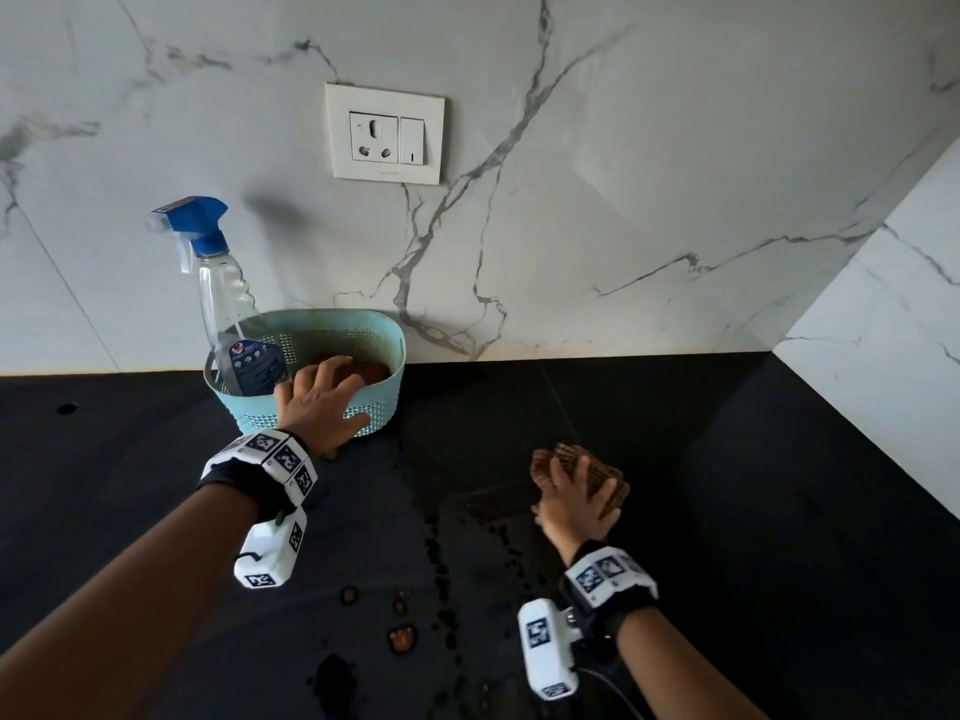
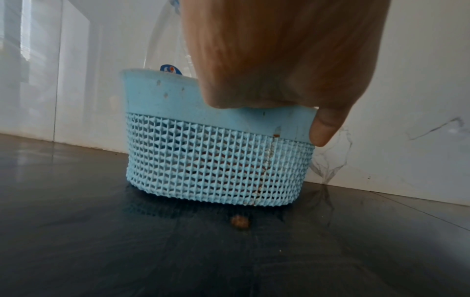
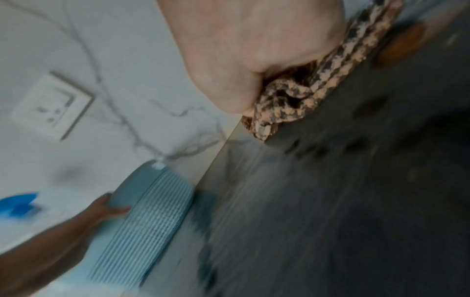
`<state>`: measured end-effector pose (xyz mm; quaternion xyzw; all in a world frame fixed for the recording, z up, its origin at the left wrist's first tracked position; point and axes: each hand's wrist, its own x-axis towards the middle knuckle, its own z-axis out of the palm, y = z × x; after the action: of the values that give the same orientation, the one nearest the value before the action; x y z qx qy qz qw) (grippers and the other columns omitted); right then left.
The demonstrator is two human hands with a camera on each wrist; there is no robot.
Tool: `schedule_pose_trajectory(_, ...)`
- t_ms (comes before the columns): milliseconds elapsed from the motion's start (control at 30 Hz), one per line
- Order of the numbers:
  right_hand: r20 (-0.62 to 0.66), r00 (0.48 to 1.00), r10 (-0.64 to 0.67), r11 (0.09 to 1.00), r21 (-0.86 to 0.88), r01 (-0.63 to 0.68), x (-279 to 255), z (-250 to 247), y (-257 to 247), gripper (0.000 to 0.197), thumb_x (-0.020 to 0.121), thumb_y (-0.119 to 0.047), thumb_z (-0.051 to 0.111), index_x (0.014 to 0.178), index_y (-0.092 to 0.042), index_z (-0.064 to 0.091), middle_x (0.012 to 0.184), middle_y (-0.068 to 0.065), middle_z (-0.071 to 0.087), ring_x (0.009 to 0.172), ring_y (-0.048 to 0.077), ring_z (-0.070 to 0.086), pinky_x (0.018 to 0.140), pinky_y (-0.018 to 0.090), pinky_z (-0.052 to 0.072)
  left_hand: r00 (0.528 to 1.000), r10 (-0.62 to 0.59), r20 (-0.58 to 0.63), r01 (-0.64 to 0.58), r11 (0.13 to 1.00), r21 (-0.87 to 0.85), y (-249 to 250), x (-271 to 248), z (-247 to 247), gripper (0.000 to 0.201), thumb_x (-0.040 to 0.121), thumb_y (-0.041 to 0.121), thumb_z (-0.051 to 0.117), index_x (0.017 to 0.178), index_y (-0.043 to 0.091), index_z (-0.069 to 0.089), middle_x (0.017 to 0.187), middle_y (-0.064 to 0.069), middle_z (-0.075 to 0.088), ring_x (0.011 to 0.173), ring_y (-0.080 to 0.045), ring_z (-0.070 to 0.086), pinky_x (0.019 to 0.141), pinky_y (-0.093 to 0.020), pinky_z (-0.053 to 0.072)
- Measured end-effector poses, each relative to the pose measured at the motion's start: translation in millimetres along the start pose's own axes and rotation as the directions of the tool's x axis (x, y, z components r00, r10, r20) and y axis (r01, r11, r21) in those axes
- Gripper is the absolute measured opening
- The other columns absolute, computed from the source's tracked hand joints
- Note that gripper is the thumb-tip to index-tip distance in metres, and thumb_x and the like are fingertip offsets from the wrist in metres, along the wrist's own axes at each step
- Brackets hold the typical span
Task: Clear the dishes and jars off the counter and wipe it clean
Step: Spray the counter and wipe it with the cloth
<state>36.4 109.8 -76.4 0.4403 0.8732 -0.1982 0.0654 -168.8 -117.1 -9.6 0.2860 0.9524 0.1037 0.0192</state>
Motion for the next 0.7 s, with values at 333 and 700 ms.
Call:
schedule_pose_trajectory(333,0.301,0.628,-0.717,0.649,-0.037,0.759,-20.3,14.7,-32.0,0.052,0.094,-0.012,0.042,0.141,-0.033,0.039,0.158,-0.006,0.009,0.145,0.032,-0.007,0.115,0.047,0.002,1.0,0.001,0.007,-0.001,1.0,0.006,-2.2,0.3,1.4,0.049,0.082,0.044,0.062,0.126,0.026,0.048,0.153,0.001,0.015,0.135,-0.036,0.018,0.108,-0.05,0.016)
schedule_pose_trajectory(700,0.063,0.831,-0.552,0.83,0.133,0.541,20.7,-30.9,96.9,0.049,0.091,0.004,0.043,0.134,-0.019,0.049,0.154,0.003,0.023,0.146,0.031,0.001,0.114,0.025,0.004,1.0,0.0,0.004,0.0,1.0,0.006,-0.3,-2.5,0.9,0.05,0.081,0.044,0.064,0.125,0.024,0.05,0.152,0.0,0.017,0.134,-0.037,0.019,0.108,-0.049,0.015)
